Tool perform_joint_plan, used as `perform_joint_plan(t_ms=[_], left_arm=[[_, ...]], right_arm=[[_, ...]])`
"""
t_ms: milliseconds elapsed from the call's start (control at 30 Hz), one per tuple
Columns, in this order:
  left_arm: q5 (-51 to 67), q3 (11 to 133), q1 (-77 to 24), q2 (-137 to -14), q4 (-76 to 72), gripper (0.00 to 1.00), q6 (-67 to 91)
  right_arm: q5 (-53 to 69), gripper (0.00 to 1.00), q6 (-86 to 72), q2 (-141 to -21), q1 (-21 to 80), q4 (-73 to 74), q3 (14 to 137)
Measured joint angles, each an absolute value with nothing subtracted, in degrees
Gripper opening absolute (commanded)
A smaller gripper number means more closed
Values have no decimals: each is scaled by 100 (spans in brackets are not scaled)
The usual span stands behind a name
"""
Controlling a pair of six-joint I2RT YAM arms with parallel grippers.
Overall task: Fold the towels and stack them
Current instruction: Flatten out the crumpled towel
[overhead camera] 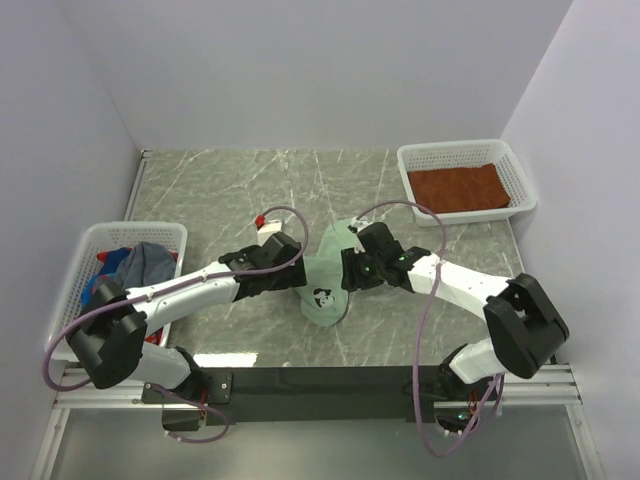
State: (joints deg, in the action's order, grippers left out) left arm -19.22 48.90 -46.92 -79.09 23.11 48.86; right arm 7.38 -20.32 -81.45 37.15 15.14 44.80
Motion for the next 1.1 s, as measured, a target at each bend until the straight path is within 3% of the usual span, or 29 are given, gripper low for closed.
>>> perform_joint_plan(t_ms=[567,700,733,833,1100], left_arm=[[-1568,4176,-4300,-7631,1975,87,4923],[-1549,4112,-4272,-7553,1962,87,4923],[-1544,4095,-4268,-7520,1957,87,4923],[-1533,4060,-4254,-7441,1953,87,4923],[-1546,4051,-4217,-7253,2008,87,4928]], right_arm=[[458,53,-2108,-9150,3850,932,4976],[478,35,-2051,-9299,3887,919,5030],[484,23,-2023,-9303,3905,921,5037],[495,9,-1970,-9297,3957,926,5059],[497,1,-1835,-8586,4060,1267,5063]])
